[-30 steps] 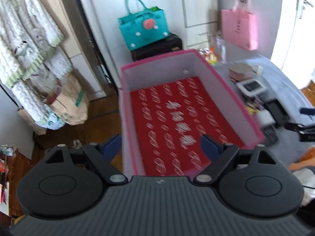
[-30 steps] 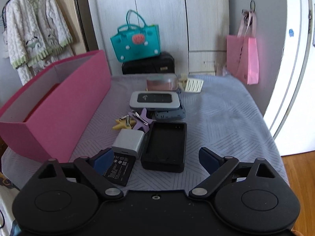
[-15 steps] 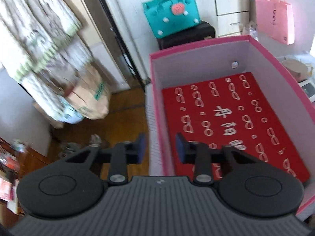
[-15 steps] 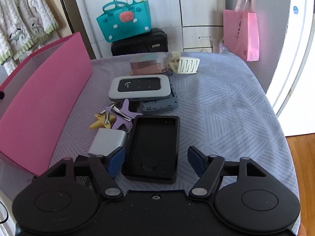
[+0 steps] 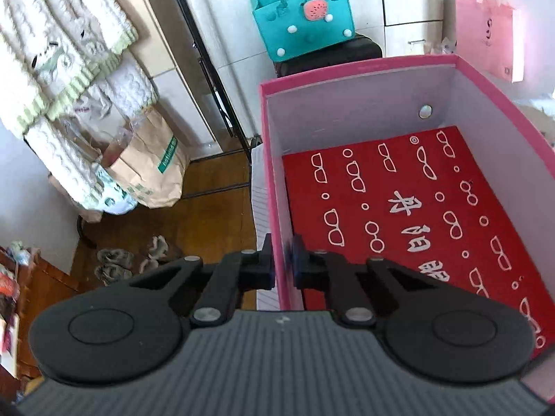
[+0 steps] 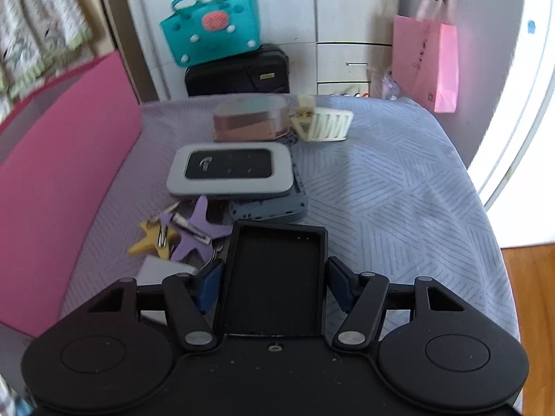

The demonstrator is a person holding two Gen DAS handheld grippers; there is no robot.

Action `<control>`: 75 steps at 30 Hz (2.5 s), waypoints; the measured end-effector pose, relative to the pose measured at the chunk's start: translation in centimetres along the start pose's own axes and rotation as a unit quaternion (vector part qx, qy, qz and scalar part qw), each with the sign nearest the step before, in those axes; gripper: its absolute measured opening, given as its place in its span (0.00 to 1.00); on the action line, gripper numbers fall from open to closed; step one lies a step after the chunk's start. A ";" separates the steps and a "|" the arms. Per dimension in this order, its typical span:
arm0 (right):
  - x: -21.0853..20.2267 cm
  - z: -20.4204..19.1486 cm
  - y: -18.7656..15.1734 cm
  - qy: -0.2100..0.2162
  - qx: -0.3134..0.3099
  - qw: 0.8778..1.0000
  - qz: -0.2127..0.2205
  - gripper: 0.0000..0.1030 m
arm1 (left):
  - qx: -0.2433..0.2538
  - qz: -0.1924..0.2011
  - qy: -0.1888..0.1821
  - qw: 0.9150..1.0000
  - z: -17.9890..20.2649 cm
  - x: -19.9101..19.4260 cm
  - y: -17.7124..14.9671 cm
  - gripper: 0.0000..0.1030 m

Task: Organize rigid objects
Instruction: 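Carry the black phone case with the right tool into the pink box, then open the right tool to drop the case onto the red lining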

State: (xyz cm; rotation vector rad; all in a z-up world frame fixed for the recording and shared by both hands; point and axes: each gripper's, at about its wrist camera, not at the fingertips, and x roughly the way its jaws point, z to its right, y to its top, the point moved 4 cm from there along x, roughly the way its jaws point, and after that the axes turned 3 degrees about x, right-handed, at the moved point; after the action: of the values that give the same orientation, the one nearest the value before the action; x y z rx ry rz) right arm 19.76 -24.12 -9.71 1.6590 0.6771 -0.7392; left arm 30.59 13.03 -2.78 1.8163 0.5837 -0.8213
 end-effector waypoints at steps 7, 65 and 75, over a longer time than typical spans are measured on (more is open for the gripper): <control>-2.1 -0.5 0.4 0.019 -0.019 0.999 0.019 0.66 | 0.004 0.003 -0.002 1.000 0.1 -0.1 0.0 0.07; 11.3 -23.4 10.8 0.166 -0.034 0.957 -0.236 0.66 | -0.157 0.041 -0.066 0.985 1.2 -2.1 -1.5 0.04; 10.5 -24.7 11.2 0.176 -0.071 0.961 -0.203 0.79 | -0.160 0.040 -0.060 0.984 1.4 -2.3 -1.5 0.05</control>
State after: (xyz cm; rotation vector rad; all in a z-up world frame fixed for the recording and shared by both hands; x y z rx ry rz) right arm 37.90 -1.54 -6.90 1.5487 1.3221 -0.6628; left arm 27.63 12.27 -2.24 1.4771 0.5273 -0.7310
